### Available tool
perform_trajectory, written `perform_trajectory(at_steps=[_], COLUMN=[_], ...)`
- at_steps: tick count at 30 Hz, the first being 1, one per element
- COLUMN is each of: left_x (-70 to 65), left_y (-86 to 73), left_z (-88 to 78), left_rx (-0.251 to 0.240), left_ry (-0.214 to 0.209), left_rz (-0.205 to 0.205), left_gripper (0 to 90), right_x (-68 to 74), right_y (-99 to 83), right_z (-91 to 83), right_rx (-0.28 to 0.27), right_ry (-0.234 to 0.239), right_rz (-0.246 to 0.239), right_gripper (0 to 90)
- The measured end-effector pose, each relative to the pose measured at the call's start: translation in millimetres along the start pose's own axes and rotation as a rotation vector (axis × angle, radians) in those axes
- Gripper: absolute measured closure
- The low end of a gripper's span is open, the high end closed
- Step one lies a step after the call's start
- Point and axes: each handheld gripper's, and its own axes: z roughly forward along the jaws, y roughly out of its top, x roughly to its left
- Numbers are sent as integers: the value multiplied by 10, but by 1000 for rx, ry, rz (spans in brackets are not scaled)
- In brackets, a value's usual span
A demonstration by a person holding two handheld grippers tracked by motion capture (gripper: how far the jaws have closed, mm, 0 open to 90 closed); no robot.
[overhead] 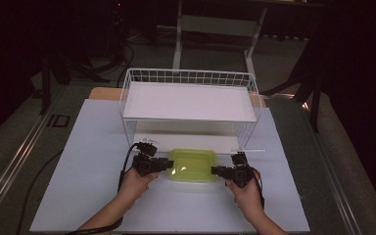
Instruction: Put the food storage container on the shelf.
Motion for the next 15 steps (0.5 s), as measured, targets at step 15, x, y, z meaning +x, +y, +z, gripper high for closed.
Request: perform_trajectory(at_steps=[15], left_x=[-20], left_y=[-35], left_z=[-2], left_rx=[30], left_ry=[-54], left_rz=[-73], left_gripper=[736], right_x=[33], right_y=[-30], right_z=[-32], right_rx=[10], right_ry=[22], right_rz=[10], right_gripper=[759])
